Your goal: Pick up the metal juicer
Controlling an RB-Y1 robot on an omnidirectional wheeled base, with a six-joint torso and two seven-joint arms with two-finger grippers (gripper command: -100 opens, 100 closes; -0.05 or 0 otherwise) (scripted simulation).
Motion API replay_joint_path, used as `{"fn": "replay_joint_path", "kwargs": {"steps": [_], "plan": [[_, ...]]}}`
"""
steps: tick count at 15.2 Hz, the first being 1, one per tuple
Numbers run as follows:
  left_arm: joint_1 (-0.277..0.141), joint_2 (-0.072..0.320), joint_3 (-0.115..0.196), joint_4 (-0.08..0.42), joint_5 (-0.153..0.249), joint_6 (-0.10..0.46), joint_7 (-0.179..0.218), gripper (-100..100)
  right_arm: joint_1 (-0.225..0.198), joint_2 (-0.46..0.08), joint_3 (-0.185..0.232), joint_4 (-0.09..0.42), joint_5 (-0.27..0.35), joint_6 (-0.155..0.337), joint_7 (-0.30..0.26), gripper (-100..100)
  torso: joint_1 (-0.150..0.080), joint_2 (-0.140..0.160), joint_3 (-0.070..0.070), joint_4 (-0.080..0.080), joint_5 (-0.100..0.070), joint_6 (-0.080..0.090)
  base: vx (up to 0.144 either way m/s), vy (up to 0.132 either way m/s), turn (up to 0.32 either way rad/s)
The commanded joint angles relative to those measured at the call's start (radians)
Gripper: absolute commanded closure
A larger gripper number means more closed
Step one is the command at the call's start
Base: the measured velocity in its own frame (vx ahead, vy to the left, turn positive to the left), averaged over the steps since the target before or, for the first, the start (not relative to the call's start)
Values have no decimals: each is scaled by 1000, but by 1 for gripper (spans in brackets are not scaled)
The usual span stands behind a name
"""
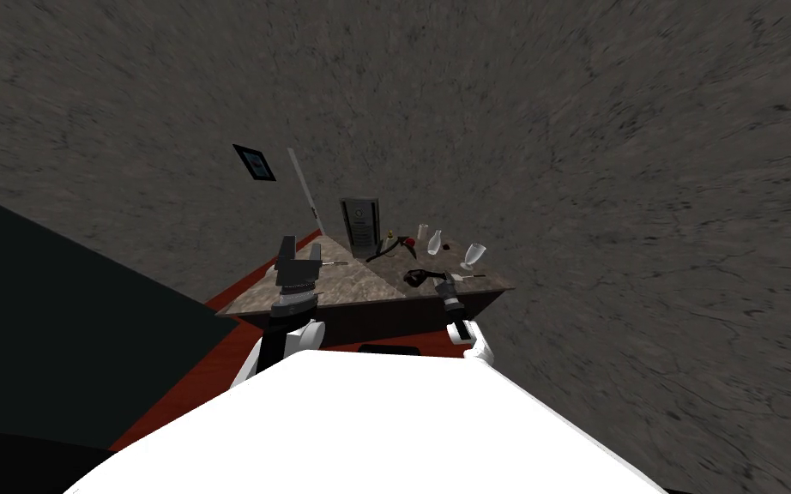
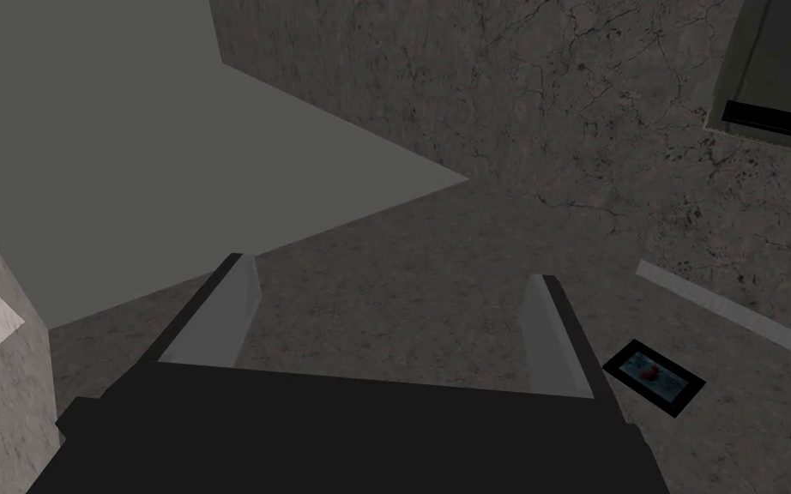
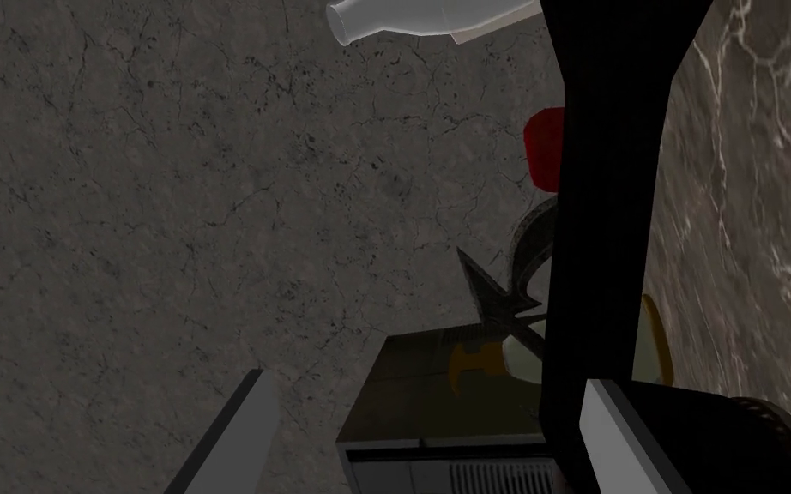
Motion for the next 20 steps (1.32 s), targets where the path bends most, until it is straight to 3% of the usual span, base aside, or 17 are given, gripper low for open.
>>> {"fn": "replay_joint_path", "kwargs": {"steps": [1, 7, 10, 11, 12, 14, 15, 20], "plan": [[0, 0, 0, 0, 0, 0, 0, 0, -7, 8, -5, 19, 4, -7, 32, -100, 0, 0, 0, 0, 0, 0, 16, 10, -1], [0, 0, 0, 0, 0, 0, 0, 0, -36, 78, -17, 85, 40, -5, 152, -100, 0, -1, 0, 0, 0, 0, 28, 10, -1], [0, 0, 0, 0, 0, 0, 0, 0, -40, 106, -20, 103, 49, -4, 180, -100, 0, -1, -1, 0, 0, 0, 34, 7, 1], [0, 0, 0, 0, 0, 0, 0, 0, -41, 91, -21, 100, 43, -8, 165, -100, 0, -1, -1, 0, 0, 0, 19, 5, 2], [0, 0, 0, 0, 0, 0, 0, 0, -64, 84, -19, 94, 47, 21, 154, -100, -1, -1, 0, 0, 0, 0, 41, 15, 26], [0, 0, 0, 0, 0, 0, 0, 0, -53, 86, -19, 93, 46, 9, 160, -100, 0, -2, -1, 0, 0, 0, 48, 16, 21], [0, 0, 0, 0, 0, 0, 0, 0, -54, 85, -18, 90, 47, 14, 157, 100, 0, -2, -1, 0, 0, 0, 13, 4, 0], [0, 0, 0, 0, 0, 0, 0, 0, -53, 86, -18, 91, 47, 15, 156, 100, -1, 2, 2, 1, 0, 0, 2, 1, 1]]}}
